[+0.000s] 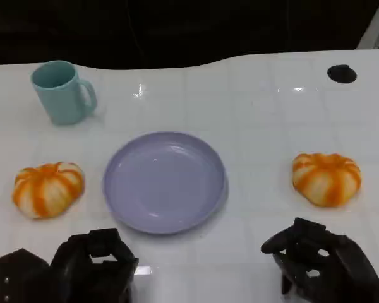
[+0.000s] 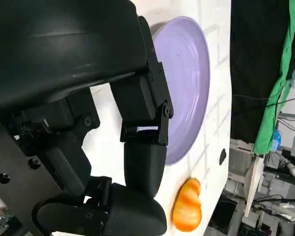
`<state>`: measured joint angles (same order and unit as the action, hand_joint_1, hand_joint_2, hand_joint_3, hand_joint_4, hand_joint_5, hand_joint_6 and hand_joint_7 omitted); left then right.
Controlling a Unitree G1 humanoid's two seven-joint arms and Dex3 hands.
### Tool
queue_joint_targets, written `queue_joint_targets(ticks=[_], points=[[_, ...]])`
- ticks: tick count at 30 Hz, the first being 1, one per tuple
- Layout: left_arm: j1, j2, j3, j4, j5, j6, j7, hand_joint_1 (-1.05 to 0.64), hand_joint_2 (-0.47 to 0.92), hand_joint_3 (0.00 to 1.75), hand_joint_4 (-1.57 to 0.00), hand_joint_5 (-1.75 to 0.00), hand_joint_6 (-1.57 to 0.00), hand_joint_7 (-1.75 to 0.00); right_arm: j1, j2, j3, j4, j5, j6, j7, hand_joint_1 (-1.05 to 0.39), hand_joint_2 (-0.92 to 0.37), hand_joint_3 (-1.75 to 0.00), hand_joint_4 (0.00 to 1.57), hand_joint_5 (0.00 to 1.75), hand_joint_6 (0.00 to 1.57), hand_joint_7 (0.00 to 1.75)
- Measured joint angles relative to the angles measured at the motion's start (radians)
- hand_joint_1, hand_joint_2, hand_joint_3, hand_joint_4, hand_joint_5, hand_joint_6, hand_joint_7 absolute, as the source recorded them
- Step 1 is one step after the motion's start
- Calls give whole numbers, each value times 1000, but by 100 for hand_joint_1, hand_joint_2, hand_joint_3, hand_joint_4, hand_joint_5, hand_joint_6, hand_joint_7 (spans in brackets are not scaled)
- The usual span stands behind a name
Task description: Grasp the bread from the table and place it into the plate.
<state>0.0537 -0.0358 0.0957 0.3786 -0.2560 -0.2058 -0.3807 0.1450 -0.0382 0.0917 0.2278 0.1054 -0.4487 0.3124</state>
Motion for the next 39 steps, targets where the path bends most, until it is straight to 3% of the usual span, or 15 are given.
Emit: queue_joint_targets(ticks=[5, 7, 10, 16, 24, 28, 33, 39], points=[[0, 0, 0, 0, 0, 0, 0, -105, 45, 94, -157, -122, -143, -90, -5, 1, -3, -19, -5, -25, -10, -46, -92, -18, 56, 112, 65, 59], [0, 0, 0, 0, 0, 0, 0, -105, 45, 94, -157, -122, -143, -90, -16, -3, -5, -16, -39, -76, -25, -49, -92, -19, 58, 88, 67, 44], [0, 0, 0, 0, 0, 0, 0, -105, 45, 94, -157, -122, -143, -90, -44, -26, -12, -6, -101, -135, -49, -51, -92, -17, 58, 67, 69, 26], [0, 0, 0, 0, 0, 0, 0, -105, 45, 93, -157, -122, -144, -90, -84, -77, -25, 14, -266, -200, -140, -56, -92, -11, 47, 40, 60, 6], [0, 0, 0, -1, 0, 0, 0, -105, 44, 95, -157, -122, -143, -90, -140, -161, -34, -17, -522, -209, -290, -58, -92, -7, 29, 29, 42, 0], [0, 0, -1, -1, 1, 0, 0, -105, 44, 96, -157, -122, -143, -90, -163, -207, -32, -38, -658, -173, -368, -60, -92, -5, 24, 27, 38, 0], [0, 0, 0, 0, 1, 0, 0, -105, 43, 97, -157, -122, -142, -91, -177, -240, -12, -67, -797, -92, -439, -63, -92, -4, 16, 24, 31, 0], [0, 0, 0, 0, 1, 0, 0, -105, 43, 98, -157, -122, -143, -90, -185, -290, 48, -139, -1026, 86, -484, -66, -92, -5, 6, 26, 25, 0]])
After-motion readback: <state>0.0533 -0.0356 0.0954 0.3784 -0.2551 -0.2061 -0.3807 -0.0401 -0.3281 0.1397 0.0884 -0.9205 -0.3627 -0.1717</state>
